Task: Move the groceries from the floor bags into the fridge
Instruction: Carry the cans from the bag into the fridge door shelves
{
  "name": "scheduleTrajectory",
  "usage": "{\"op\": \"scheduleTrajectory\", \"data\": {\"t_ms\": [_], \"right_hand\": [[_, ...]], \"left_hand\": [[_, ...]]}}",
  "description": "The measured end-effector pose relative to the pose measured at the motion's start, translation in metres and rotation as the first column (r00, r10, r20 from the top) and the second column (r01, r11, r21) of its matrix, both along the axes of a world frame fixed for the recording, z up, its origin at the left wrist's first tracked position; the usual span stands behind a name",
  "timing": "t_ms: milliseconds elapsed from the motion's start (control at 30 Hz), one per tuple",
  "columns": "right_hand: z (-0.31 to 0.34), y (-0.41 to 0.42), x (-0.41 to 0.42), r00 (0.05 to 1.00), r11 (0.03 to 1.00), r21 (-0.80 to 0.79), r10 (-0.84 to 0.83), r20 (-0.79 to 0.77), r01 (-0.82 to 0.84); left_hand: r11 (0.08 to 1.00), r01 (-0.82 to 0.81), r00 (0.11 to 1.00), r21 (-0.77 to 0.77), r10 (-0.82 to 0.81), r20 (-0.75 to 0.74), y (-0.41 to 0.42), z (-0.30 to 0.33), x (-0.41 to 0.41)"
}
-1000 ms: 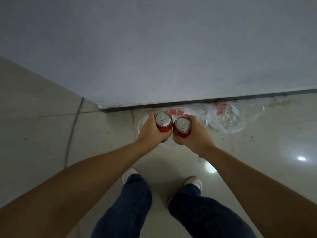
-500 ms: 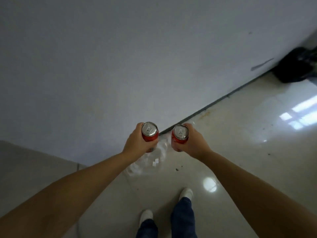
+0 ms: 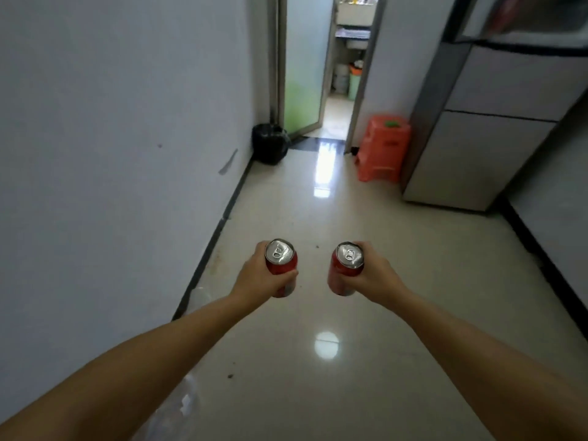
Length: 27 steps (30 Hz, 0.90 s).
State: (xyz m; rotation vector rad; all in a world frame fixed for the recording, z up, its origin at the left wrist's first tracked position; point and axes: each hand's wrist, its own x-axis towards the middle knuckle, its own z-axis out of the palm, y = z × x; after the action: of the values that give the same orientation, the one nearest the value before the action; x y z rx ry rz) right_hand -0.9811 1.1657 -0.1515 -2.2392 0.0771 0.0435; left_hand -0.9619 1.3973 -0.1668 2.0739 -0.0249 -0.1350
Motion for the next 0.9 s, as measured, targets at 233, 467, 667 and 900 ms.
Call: {"op": "scheduleTrajectory", "data": {"t_ms": [233,467,667,900], "right_hand": [[0.015,-0.244,-0.092,0.955,0.954,-0.042,-0.295,0.027,0.295],[0.039,-0.432,-0.156,0.894,0.888,-0.109,-0.444,0.051,0.447],[0.057,-0.543,-0.161,0.851,0.848,-0.090,-0.512,0.117,0.522],[0.073,-0.669,-0.095,0.851,0.850,-0.091,-0.503,0.151,0.518]], "left_hand": [[0.963,0.258,0.966,-0.078,-0.258,0.002,-0.258,0.022,-0.018],[0.885,0.432,0.896,-0.173,-0.443,-0.027,-0.470,0.046,-0.052],[0.828,0.527,0.845,-0.191,-0.534,0.022,-0.599,0.075,-0.036],[0.788,0.587,0.808,-0.187,-0.584,0.075,-0.732,0.085,0.031]]}}
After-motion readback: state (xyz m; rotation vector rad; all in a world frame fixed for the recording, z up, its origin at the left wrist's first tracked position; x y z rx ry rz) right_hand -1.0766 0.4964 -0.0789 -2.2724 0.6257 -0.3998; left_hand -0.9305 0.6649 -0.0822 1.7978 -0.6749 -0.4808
